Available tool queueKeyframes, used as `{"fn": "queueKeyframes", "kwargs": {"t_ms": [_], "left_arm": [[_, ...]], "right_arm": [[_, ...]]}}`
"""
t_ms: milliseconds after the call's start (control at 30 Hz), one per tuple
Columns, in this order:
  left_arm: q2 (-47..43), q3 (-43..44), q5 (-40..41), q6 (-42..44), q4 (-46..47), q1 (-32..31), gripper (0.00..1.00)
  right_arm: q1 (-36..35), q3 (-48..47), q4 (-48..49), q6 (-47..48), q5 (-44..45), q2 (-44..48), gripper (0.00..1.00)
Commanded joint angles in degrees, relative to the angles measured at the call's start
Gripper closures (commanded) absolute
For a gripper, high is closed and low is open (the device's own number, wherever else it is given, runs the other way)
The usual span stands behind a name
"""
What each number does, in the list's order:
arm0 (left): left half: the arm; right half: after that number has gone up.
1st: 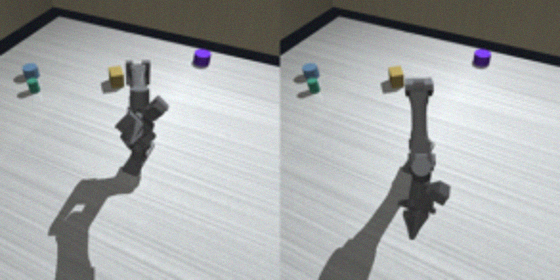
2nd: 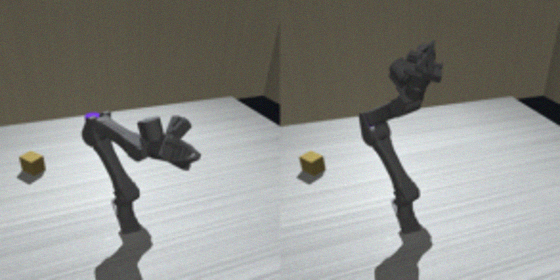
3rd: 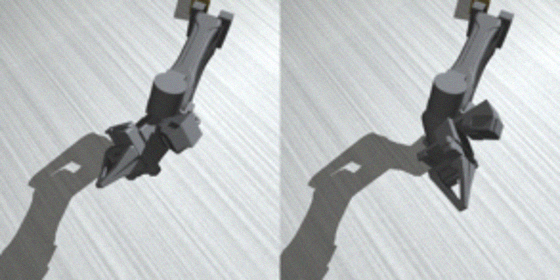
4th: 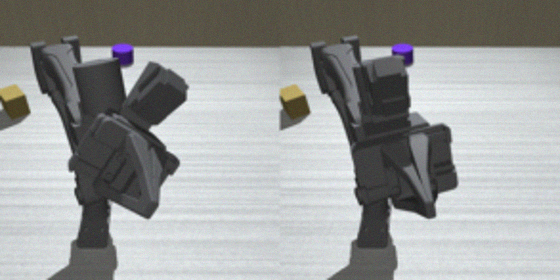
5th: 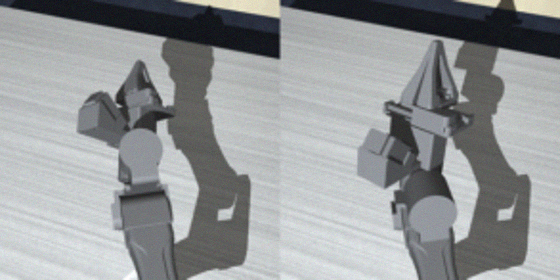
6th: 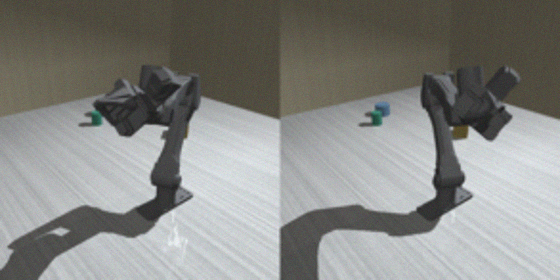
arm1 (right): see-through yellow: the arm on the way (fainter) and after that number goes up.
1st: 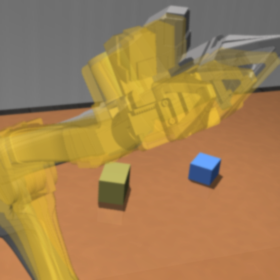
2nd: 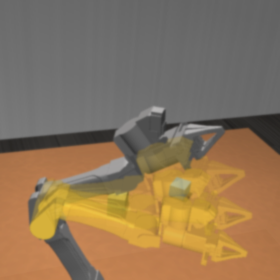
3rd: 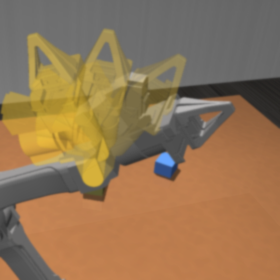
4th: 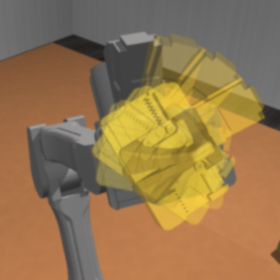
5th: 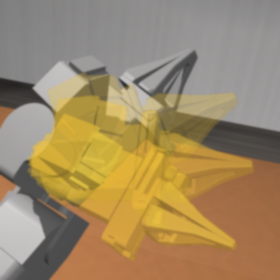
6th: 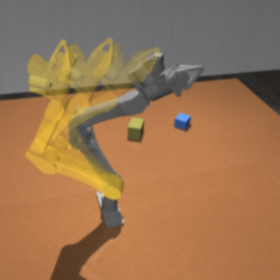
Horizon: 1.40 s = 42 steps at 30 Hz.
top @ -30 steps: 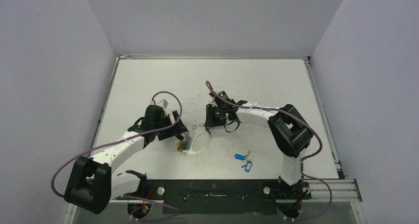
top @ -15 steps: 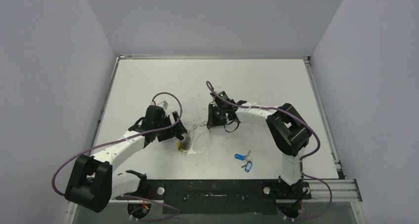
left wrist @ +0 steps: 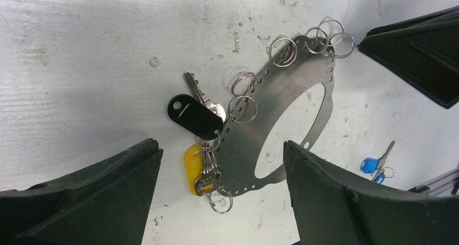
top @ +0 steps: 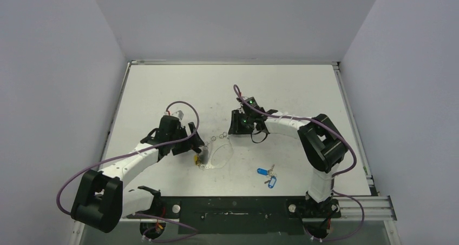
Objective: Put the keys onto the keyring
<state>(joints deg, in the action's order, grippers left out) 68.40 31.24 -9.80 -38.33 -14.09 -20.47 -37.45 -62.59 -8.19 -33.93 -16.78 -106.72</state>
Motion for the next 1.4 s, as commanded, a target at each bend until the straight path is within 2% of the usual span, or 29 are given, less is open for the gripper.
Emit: {"fn": "queueKeyframes", "kwargs": {"t_ms": [0,267,433,567,800,1000,1067,1167,1367], "left_arm": [[-1.7,0.9,0.7,0.6,0.6,0.5,0.19],[-1.9,1.0,-0.1,0.8,1.2,0.5,0.19],[-1.8,0.8,0.0,0.8,1.2,0.5,0.19],[-1.9,0.8,0.1,0.8,1.2,0.5,0.19],[-2.3,1.3,0.1,0.8,1.2,0.6,0.19],[-2.1,1.5,0.2,0.9,1.1,0.6,0.19],[-2.2,1.6,0.4,1.0,0.8,0.6,0.19],[-2.4,1.8,0.8,1.1,0.4,0.7,0.19],[-4.2,2.5,1.7,2.5,-1.0,1.0,0.19]], "right_arm": [[1.1,0.6,5.6,0.2,-2.2,3.8,0.63],[1.0,1.1,9.6,-0.8,-6.6,1.1,0.7],[0.5,0.0,8.4,-0.3,-6.5,-0.2,0.72],[0.5,-0.5,5.9,0.4,-5.2,-0.8,0.77],[-0.4,-0.5,2.9,2.4,-2.0,-0.5,0.75],[-1.2,-0.6,4.0,2.2,-2.8,-1.7,0.77],[-1.4,-0.4,4.9,1.9,-3.4,-2.0,0.79],[-1.5,-0.5,5.2,2.0,-3.5,-2.2,0.89],[-1.7,-1.8,1.4,6.5,-2.7,-0.6,1.0]]}}
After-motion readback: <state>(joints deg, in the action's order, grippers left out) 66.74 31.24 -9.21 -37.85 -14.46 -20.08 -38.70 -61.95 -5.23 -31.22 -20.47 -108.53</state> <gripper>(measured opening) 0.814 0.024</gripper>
